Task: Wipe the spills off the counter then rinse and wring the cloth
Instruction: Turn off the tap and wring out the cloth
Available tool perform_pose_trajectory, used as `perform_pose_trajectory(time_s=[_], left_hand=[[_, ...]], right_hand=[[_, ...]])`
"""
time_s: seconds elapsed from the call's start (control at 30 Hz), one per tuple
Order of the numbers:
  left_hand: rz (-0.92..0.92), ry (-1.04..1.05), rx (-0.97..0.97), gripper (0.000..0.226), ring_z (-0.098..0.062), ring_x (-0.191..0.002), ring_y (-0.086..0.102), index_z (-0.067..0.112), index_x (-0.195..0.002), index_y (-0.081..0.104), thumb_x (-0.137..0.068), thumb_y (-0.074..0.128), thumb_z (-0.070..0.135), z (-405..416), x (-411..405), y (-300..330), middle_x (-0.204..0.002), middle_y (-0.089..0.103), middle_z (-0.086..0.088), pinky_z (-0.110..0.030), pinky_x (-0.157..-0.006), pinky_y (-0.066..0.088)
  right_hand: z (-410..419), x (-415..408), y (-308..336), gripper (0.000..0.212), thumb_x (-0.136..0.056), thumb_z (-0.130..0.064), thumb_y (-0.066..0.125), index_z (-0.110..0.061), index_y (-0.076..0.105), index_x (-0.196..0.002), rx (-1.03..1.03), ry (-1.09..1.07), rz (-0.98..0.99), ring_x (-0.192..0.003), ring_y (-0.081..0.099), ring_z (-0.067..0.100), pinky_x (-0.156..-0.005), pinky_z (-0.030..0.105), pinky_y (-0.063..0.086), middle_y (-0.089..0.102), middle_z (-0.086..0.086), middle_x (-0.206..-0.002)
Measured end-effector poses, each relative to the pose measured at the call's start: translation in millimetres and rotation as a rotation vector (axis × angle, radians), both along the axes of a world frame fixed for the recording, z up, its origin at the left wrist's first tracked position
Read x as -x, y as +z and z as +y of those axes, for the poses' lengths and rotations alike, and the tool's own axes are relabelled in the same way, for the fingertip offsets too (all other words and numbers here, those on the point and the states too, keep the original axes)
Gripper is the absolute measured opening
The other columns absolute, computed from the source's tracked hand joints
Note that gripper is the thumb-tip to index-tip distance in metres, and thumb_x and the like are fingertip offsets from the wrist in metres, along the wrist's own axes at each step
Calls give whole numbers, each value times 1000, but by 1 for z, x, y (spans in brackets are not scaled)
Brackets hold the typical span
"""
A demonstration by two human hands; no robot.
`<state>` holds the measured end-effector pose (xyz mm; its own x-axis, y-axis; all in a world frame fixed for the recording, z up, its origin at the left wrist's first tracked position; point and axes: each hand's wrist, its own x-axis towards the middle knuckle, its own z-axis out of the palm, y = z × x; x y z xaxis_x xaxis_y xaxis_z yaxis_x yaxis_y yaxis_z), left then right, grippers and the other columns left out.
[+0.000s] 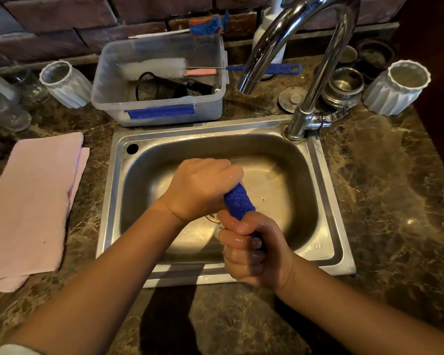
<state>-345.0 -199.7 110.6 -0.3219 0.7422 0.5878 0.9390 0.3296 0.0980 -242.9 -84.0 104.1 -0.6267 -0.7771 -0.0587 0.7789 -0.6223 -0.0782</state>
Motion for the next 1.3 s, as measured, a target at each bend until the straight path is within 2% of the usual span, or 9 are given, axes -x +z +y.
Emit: perform_pose_trajectory(time_s=[0.2, 0.4, 0.57, 0.7, 0.83, 0.97, 1.07, 1.17, 1.3], left_hand=[[29, 1, -13, 17, -23, -44, 56, 14, -80, 45, -77, 59, 24, 7, -2, 2, -54, 61, -8, -25, -40, 46], [-178, 262, 73, 12, -23, -45, 54, 8, -67, 58, -71, 60, 19, -2, -6, -33, -55, 58, -5, -25, -42, 45], [-524, 504, 391, 36, -34, -67, 58, 12, -107, 50, -75, 66, 17, -10, -15, -54, -101, 57, -8, -33, -51, 36], [-826, 654, 429, 30, -28, -74, 57, 18, -97, 40, -81, 62, 30, -12, -26, -70, -93, 55, -4, -34, -57, 43], [-1252, 761, 287, 41, -20, -68, 57, 15, -90, 45, -72, 74, 39, -1, -45, -77, -80, 61, -3, -29, -57, 43], [-1471, 723, 117, 36, -15, -61, 48, 11, -76, 51, -74, 75, 38, 3, -62, -77, -68, 53, -3, -27, -61, 38], [-1785, 635, -167, 28, -18, -70, 51, 3, -83, 61, -80, 70, 29, 0, -68, -66, -76, 57, -11, -27, -65, 40], [-1869, 679, -316, 19, -22, -72, 54, 3, -83, 64, -87, 61, 21, 1, -70, -62, -79, 61, -13, -32, -67, 41], [-1927, 624, -468, 18, -23, -74, 53, 7, -80, 59, -92, 47, 12, 4, -74, -56, -78, 60, -10, -33, -67, 40]], right_hand=[[1, -1, -4, 15, -77, -6, 55, -13, 49, -65, 83, -10, -11, -34, 26, 8, -33, 16, 23, 32, -4, -48], [24, 27, -45, 14, -76, -16, 66, -15, 54, -70, -246, 122, 57, -30, 42, 1, -30, 10, 34, 52, -6, -48], [40, 45, -61, 19, -81, -20, 58, -10, 49, -93, -608, 240, -71, -30, 36, 1, -27, 8, 25, 51, -1, -56], [37, 53, -61, 35, -86, -10, 62, -13, 44, -116, -1080, -13, -147, -40, 52, 5, -35, 13, 41, 57, 12, -82], [21, 41, -69, 68, -78, -13, 74, -20, 30, -129, -1271, -256, -221, -86, 66, 22, -61, 27, 59, 53, 14, -115], [16, 20, -78, 75, -71, -14, 78, -28, 30, -126, -1287, -497, -242, -100, 64, 26, -86, 42, 55, 57, 14, -114], [24, 11, -78, 69, -78, -3, 70, -29, 30, -128, -1052, -626, -324, -102, 64, 29, -82, 37, 57, 53, 19, -123], [31, 5, -76, 67, -84, 9, 56, -31, 30, -131, -940, -657, -292, -95, 65, 26, -73, 30, 59, 59, 20, -113], [45, -1, -68, 64, -86, 10, 51, -32, 31, -131, -1182, -553, 21, -100, 64, 25, -72, 28, 58, 62, 17, -112]])
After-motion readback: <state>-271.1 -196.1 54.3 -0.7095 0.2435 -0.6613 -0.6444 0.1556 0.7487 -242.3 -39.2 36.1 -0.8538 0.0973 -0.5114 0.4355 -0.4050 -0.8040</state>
